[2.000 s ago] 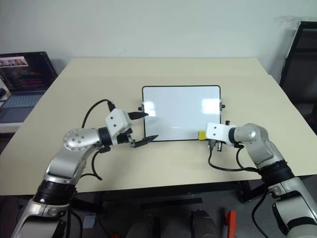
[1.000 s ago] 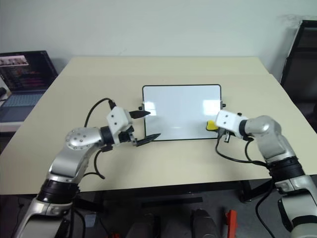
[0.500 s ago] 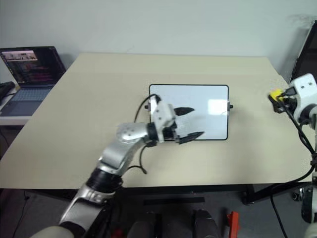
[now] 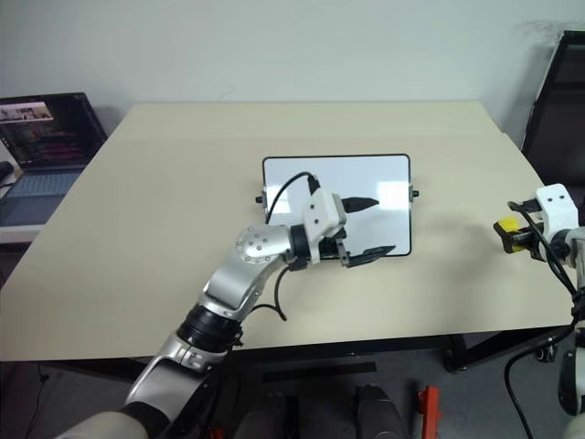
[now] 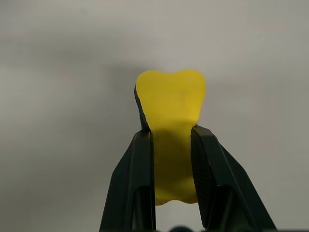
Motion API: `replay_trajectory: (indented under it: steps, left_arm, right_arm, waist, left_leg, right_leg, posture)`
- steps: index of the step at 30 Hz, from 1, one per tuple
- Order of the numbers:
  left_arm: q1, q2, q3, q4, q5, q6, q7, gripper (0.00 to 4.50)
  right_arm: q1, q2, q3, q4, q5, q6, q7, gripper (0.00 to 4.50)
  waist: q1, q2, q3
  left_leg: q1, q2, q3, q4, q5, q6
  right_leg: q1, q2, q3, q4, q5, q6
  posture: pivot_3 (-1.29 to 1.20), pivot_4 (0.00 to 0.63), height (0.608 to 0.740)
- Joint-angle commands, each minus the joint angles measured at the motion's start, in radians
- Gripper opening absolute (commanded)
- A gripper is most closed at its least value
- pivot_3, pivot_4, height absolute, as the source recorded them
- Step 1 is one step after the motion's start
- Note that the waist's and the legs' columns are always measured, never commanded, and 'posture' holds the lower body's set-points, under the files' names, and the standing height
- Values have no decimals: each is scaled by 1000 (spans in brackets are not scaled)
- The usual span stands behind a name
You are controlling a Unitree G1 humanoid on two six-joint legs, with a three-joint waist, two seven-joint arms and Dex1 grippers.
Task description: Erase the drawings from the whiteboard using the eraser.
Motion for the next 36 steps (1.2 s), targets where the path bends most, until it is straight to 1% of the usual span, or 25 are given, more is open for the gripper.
replay_trajectory:
  steps: [1,4,6,7,8,15,17,19,22,24,25,28,31,33,36]
  left_arm:
    - [-1,1,10,-55,1,-7,4,4500]
    - [6,6,10,-65,2,-4,6,4500]
    - [8,10,10,-68,5,-1,9,4500]
    - [9,12,11,-69,6,0,10,4500]
    - [9,15,11,-69,6,0,11,4500]
    - [8,24,18,-69,9,5,19,4500]
    - [7,25,33,-68,10,-5,36,4500]
    - [-8,13,94,-64,4,-18,107,4500]
    - [-47,12,258,-58,-14,-15,277,4500]
    - [-60,42,364,-57,-5,-13,382,4500]
    - [-53,64,404,-59,5,-11,417,4500]
    - [-4,127,497,-56,56,9,532,4500]
    - [78,168,570,-60,83,20,615,4500]
    - [130,173,606,-56,84,14,653,4500]
    - [211,153,638,-15,63,-19,680,4500]
  right_arm:
    - [-83,4,26,98,-37,6,-28,677]
    - [-123,12,40,170,-49,-11,-36,677]
    - [-142,14,47,205,-56,-21,-42,1390]
    - [-148,15,49,218,-58,-29,-40,1589]
    - [-154,16,51,229,-60,-35,-36,1883]
    - [-180,5,59,249,-59,-38,-9,4345]
    - [-189,2,50,224,-49,-34,-4,4434]
    - [-194,15,2,158,-10,-53,-22,4434]
    - [-168,85,-87,64,55,-148,-97,4434]
    - [-136,145,-125,67,66,-272,-169,4434]
    - [-125,176,-165,77,106,-289,-165,4434]
    - [-76,254,-240,95,159,-406,-221,4434]
    - [-24,320,-240,109,154,-516,-259,4434]
    - [9,360,-232,111,155,-585,-265,4434]
    - [57,422,-220,113,161,-662,-251,4434]
  waist:
    - [1,0,0]
    - [3,0,0]
    - [5,0,0]
    - [5,0,0]
    - [4,0,0]
    - [1,0,0]
    - [1,0,0]
    - [1,1,0]
    - [-5,1,1]
    - [-8,0,1]
    - [-8,0,1]
    - [-2,0,1]
    - [1,0,1]
    - [3,0,1]
    - [9,0,1]
  left_leg:
    - [0,0,0,0,0,0]
    - [0,0,0,0,0,0]
    - [-1,0,0,0,0,0]
    - [-1,0,0,0,0,0]
    - [-1,0,0,0,0,0]
    - [-1,0,0,0,0,0]
    - [0,0,0,0,0,0]
    - [-1,0,0,0,0,0]
    - [0,0,-1,0,0,0]
    - [0,1,-1,0,0,0]
    - [1,1,-2,0,0,0]
    - [2,1,-2,-1,0,0]
    - [1,0,-1,-1,0,0]
    - [-2,-1,-1,-1,0,0]
    - [-2,-1,-2,0,0,0]
  right_leg:
    - [0,0,0,0,0,0]
    - [0,0,0,0,0,0]
    - [0,0,0,0,0,0]
    - [0,0,0,-1,0,0]
    - [0,0,0,-1,0,0]
    - [0,0,0,0,0,0]
    - [0,0,0,0,0,0]
    - [0,0,0,0,0,0]
    - [0,0,0,0,0,0]
    - [0,1,0,1,0,0]
    - [0,1,0,1,0,0]
    - [2,1,-1,0,0,0]
    - [2,-2,0,-1,2,-3]
    - [0,-3,-1,-1,2,-3]
    - [0,-3,-2,-1,3,-3]
  posture:
    - [0,150,740]
    - [0,150,740]
    - [0,150,740]
    - [0,150,740]
    - [0,150,740]
    - [0,150,740]
    - [0,150,740]
    - [0,150,740]
    - [0,150,740]
    - [0,150,740]
    - [0,150,740]
    - [0,150,740]
    - [0,150,740]
    - [0,150,740]
    - [0,150,740]
